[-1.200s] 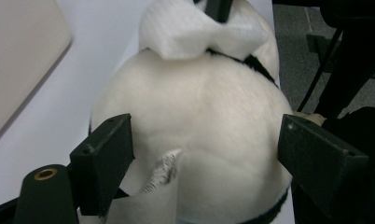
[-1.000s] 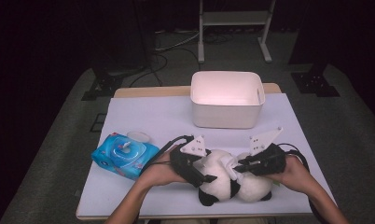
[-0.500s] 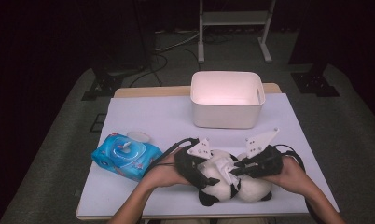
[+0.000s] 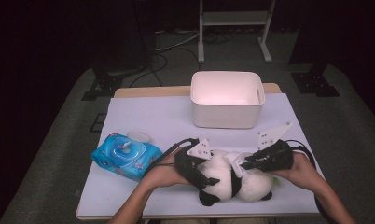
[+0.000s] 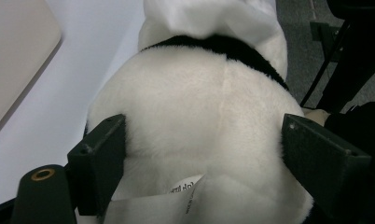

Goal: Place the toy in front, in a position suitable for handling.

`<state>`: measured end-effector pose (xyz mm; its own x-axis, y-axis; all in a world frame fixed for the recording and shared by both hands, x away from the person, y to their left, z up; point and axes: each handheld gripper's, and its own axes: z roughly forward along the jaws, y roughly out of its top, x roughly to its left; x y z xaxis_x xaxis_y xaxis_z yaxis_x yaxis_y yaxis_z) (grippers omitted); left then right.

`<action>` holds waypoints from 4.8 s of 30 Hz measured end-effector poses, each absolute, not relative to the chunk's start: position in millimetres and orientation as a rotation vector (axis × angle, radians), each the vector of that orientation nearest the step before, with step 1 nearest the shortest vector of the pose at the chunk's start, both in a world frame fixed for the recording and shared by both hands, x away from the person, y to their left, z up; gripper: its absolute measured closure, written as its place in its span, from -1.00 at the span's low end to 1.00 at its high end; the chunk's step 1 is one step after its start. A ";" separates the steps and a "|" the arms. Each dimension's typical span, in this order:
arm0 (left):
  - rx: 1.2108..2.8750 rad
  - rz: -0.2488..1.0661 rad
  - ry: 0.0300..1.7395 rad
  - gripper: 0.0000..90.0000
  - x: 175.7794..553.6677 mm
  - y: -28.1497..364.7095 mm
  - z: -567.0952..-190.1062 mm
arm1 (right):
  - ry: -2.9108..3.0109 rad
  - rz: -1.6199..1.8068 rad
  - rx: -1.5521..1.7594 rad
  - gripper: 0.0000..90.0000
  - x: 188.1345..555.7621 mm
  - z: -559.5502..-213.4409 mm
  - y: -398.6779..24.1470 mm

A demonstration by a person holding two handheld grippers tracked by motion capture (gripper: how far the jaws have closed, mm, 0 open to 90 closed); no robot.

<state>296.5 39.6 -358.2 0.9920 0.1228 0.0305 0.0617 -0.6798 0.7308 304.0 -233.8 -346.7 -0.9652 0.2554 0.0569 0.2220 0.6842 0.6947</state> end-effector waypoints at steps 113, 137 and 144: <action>2.388 -0.131 0.195 -0.68 329.6 16.3 -349.8 | 2.870 1.239 0.344 0.82 290.6 -365.9 -235.0; 2.438 0.084 0.109 0.21 356.6 17.9 -316.2 | 2.812 1.262 0.462 0.81 344.4 -344.2 -246.4; 2.416 0.100 0.082 0.14 346.6 38.4 -323.8 | 2.863 1.254 0.459 0.81 354.7 -349.0 -236.8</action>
